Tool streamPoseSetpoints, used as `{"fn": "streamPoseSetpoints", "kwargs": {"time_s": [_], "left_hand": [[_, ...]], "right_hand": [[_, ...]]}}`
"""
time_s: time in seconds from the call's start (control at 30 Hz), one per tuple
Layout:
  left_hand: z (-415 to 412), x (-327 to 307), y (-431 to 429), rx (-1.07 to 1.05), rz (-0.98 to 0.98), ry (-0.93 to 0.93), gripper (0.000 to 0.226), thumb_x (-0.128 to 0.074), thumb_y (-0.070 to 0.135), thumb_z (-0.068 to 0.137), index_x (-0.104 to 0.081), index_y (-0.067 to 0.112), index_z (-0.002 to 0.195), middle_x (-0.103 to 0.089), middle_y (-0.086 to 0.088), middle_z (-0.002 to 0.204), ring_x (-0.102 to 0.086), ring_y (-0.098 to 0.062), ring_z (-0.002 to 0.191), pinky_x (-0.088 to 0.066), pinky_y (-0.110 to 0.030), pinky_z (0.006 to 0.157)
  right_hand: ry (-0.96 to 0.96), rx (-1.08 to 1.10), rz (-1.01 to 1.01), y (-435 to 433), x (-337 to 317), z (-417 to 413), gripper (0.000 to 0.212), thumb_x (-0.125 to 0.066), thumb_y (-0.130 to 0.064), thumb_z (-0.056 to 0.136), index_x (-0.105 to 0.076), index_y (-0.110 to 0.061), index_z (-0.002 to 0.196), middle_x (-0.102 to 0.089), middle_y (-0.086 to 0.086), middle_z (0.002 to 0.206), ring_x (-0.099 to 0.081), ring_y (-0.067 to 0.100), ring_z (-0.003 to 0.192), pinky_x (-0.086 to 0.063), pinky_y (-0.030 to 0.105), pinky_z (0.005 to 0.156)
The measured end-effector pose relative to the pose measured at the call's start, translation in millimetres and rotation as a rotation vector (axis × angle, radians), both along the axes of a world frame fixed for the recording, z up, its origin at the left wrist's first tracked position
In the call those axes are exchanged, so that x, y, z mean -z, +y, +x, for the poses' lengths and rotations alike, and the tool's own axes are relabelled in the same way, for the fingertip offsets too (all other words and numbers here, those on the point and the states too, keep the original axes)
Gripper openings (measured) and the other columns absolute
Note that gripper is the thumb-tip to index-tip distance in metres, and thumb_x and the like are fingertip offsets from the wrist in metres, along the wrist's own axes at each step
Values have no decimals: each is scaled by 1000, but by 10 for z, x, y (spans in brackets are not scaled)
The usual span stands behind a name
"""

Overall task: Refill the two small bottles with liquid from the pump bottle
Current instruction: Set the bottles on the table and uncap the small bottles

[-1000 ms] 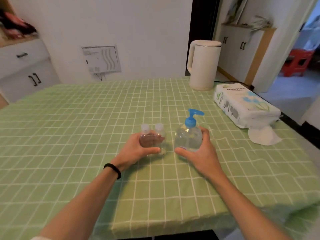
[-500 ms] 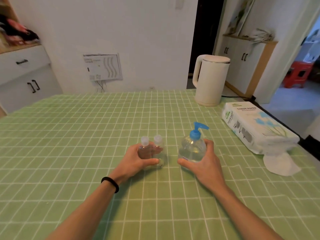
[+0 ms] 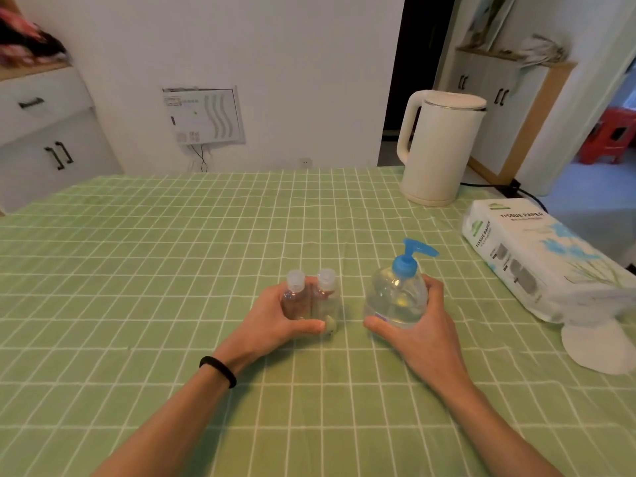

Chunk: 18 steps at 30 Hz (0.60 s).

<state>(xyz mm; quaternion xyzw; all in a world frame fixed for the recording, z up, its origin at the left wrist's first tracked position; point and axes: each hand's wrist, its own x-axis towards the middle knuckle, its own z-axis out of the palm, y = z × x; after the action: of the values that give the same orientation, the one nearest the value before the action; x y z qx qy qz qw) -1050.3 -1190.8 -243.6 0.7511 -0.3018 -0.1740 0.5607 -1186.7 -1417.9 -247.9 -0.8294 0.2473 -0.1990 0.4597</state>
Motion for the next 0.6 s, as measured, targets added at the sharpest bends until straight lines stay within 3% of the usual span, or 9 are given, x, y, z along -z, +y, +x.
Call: {"fn": "streamPoseSetpoints", "kwargs": {"time_s": [0.17, 0.23, 0.33, 0.43, 0.53, 0.6], "left_hand": [[-38, 37, 106, 14, -58, 57, 76, -91, 9, 76, -56, 24, 142, -68, 7, 142, -65, -13, 132, -51, -31, 111], [-91, 74, 172, -44, -82, 57, 71, -88, 16, 77, -55, 25, 139, -68, 6, 140, -63, -13, 134, -49, -38, 116], [-170, 133, 260, -111, -91, -3, 52, -83, 8, 87, -56, 21, 130, -73, 1, 131, -68, -16, 128, -49, -46, 116], [-297, 120, 318, -166, -81, -67, 43, -84, 11, 88, -59, 22, 121, -76, 2, 124, -71, -16, 122, -52, -49, 113], [-523, 65, 379, -222, -100, -114, 46, -87, 23, 82, -60, 23, 119, -77, 4, 119, -73, -16, 116, -54, -47, 108], [-706, 27, 397, -239, -95, -164, 49, -89, 27, 78, -62, 24, 120, -78, 7, 117, -73, -14, 113, -55, -41, 104]], "right_hand": [[-16, -32, 39, -6, -1, -19, 100, -101, -48, 63, -40, -43, 142, -67, -18, 128, -69, 16, 114, -57, 45, 95], [-28, -47, 53, -5, -7, -59, 104, -100, -51, 62, -40, -43, 147, -66, -17, 132, -69, 15, 116, -57, 43, 97], [-41, -57, 90, -4, 6, -168, 111, -101, -49, 69, -35, -39, 157, -58, -20, 147, -63, 10, 128, -49, 35, 107], [-39, 3, 112, 17, 29, -331, 118, -88, -66, 64, -35, -28, 162, -47, -19, 150, -51, 8, 136, -40, 33, 117], [-91, 129, 89, 110, 4, -570, 89, -76, -69, 69, -51, -24, 142, -62, -14, 135, -63, 12, 124, -50, 37, 113], [-152, 154, 82, 184, -48, -716, 59, -69, -69, 77, -63, -26, 116, -75, -16, 106, -72, 6, 99, -61, 36, 95]]}}
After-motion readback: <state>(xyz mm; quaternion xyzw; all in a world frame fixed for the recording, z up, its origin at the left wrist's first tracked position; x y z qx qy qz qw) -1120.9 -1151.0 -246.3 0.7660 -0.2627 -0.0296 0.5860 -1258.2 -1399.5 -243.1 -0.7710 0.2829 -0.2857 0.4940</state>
